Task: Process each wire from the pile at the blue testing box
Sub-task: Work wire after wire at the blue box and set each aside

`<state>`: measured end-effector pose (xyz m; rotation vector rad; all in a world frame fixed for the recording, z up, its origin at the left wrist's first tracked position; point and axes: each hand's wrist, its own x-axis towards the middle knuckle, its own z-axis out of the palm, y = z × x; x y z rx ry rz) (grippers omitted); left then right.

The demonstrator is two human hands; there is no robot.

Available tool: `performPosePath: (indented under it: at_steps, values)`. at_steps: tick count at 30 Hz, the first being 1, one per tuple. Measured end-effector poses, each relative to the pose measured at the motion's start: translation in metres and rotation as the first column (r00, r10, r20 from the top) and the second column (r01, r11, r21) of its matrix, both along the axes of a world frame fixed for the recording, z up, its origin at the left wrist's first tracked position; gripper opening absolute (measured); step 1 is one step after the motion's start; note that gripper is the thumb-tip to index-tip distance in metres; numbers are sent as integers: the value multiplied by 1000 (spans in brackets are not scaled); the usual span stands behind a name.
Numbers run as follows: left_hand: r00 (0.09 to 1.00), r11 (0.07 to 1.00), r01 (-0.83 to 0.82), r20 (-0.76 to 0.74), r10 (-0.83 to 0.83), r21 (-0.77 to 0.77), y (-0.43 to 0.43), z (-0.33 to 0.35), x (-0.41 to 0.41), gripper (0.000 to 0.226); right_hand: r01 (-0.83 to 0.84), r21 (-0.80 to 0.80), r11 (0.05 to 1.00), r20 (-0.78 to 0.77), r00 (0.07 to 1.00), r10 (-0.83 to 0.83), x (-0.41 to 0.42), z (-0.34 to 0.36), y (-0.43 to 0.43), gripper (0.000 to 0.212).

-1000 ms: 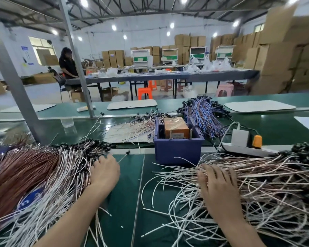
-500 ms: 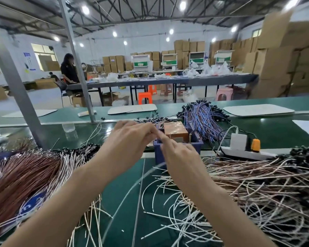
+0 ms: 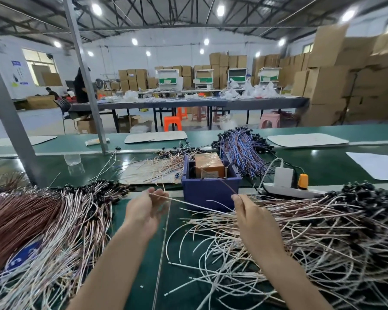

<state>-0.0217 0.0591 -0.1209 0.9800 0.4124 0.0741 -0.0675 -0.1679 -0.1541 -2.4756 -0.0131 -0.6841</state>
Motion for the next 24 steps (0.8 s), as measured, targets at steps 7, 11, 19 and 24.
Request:
performPosePath:
  at_steps: [7, 11, 19, 24]
  values:
    - [922, 558, -186, 340, -185, 809, -55, -50, -14, 36, 145, 364, 920, -58, 989, -133, -7, -38, 5, 46]
    - [903, 431, -232, 358, -237, 872, -65, -72, -9, 35, 132, 284, 950, -73, 991, -116, -13, -45, 6, 47]
    - [899, 280, -233, 317, -304, 931, -66, -90, 2, 31, 104, 258, 961, -45, 994, -96, -9, -50, 4, 45]
    - [905, 256, -211, 287, -314, 943, -67, -92, 4, 28, 97, 242, 965, -40, 995, -90, -11, -48, 6, 47]
